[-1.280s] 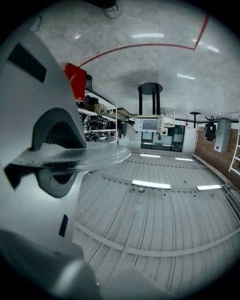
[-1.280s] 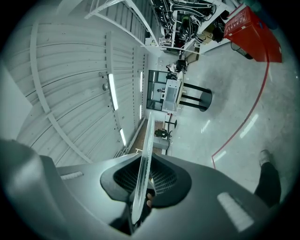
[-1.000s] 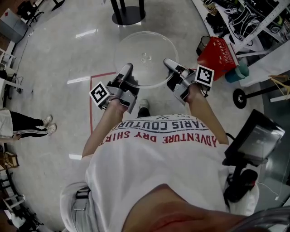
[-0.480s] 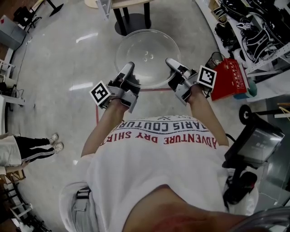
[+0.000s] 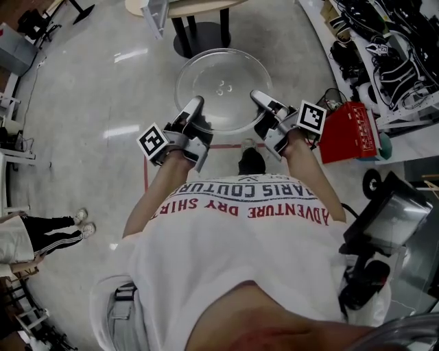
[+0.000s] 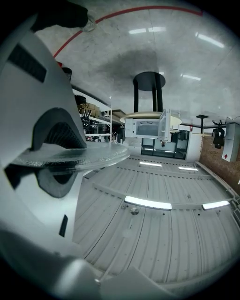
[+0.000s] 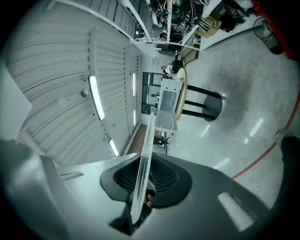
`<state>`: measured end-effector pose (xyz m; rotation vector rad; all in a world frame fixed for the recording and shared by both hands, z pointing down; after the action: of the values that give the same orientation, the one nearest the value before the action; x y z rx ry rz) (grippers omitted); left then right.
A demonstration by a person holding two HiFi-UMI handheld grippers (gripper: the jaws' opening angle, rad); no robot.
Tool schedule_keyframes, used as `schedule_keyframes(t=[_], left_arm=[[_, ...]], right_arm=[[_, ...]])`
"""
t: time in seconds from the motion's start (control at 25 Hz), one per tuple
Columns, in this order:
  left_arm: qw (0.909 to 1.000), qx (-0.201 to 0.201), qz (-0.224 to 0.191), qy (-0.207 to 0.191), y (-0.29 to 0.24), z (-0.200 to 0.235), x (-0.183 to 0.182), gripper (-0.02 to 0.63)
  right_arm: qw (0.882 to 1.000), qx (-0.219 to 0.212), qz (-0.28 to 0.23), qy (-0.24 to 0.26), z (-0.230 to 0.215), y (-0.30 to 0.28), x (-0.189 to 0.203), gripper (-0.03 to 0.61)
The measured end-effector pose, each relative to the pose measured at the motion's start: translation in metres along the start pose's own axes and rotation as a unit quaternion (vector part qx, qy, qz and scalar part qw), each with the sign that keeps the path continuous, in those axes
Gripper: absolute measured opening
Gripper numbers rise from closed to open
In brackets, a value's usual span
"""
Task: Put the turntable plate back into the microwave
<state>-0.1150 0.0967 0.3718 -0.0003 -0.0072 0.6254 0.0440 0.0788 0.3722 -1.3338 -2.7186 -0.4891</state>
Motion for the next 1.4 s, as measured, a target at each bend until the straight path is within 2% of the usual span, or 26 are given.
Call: schedule_keyframes(t=[0.28, 0.48, 0.68, 0.84, 1.04, 1.28, 1.4], left_arm=[[0.9998, -0.013, -0.018, 0.001, -0.094, 0.022, -0.053, 0.026], [0.9991, -0.018, -0.037, 0.004, -0.196, 0.027, -0.101, 0.026], [0.9983, -0.001, -0.058, -0.003, -0.303, 0.022, -0.15, 0.026], [0.997, 0.008, -0.076, 0.003, -0.361, 0.016, -0.185, 0.026], [0.9948, 0.01, -0.101, 0.008, -0.407, 0.013, -0.242, 0.026], [0.9911, 0.017, -0.132, 0.013, -0.413, 0.032, -0.273, 0.026], [0.9895, 0.015, -0.143, 0.017, -0.431, 0.045, -0.304, 0.026]], right_arm=[[1.0, 0.001, 0.013, -0.018, -0.059, -0.049, -0.088, 0.035], [0.999, 0.002, 0.029, -0.029, -0.1, -0.101, -0.188, 0.035], [0.998, 0.002, 0.049, -0.026, -0.132, -0.152, -0.294, 0.035], [0.998, -0.006, 0.068, -0.006, -0.143, -0.192, -0.355, 0.035], [0.996, -0.018, 0.081, -0.009, -0.162, -0.249, -0.394, 0.035], [0.994, -0.029, 0.105, -0.007, -0.184, -0.273, -0.389, 0.035], [0.993, -0.028, 0.117, -0.01, -0.206, -0.299, -0.396, 0.035]])
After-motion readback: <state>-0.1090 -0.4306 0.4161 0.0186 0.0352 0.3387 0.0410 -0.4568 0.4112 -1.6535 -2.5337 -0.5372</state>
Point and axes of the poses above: the fingertips, and each gripper's own axes: y backward along the fingers, z to its left, x out of its underside, the point moved 1 cm from there along y, backward along the fingers, and after that the axes turned 12 degrees about -x, right-handed, at the moved point
